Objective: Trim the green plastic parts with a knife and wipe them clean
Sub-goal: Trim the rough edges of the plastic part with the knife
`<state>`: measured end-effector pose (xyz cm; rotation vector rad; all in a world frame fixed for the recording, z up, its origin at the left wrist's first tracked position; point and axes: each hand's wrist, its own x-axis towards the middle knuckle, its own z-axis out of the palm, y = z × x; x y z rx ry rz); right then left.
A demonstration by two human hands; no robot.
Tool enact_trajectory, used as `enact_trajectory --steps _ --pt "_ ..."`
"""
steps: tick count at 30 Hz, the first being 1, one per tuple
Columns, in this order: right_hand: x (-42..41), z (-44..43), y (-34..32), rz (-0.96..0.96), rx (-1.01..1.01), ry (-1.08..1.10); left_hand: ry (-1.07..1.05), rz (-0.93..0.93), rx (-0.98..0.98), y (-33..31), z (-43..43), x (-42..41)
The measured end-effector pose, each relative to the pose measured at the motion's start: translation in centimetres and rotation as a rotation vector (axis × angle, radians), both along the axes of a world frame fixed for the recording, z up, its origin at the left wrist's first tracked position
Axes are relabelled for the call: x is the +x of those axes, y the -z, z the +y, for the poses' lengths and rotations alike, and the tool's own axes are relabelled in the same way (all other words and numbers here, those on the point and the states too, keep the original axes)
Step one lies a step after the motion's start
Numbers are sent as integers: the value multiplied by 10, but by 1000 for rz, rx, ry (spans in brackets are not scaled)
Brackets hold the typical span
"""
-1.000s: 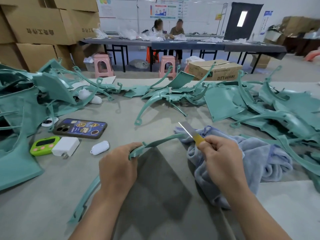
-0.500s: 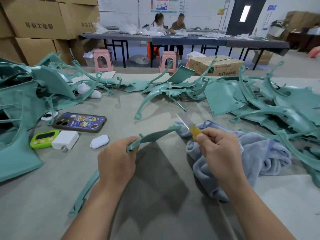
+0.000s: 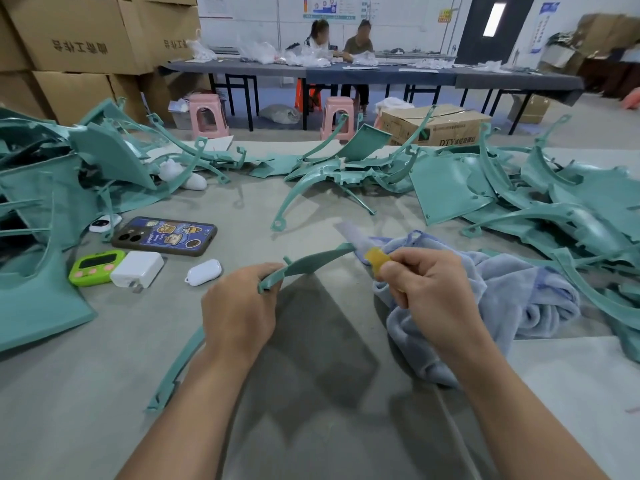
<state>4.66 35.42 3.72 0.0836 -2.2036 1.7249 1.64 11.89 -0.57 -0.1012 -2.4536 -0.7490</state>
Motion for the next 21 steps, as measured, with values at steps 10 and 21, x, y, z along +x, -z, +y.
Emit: enact_trajectory --steps 10,21 --pt "-13 9 11 -174 -48 141 -32 -188 272 -7 4 2" --pt "1 -12 1 -378 -435 -171 240 -836 1011 -28 18 10"
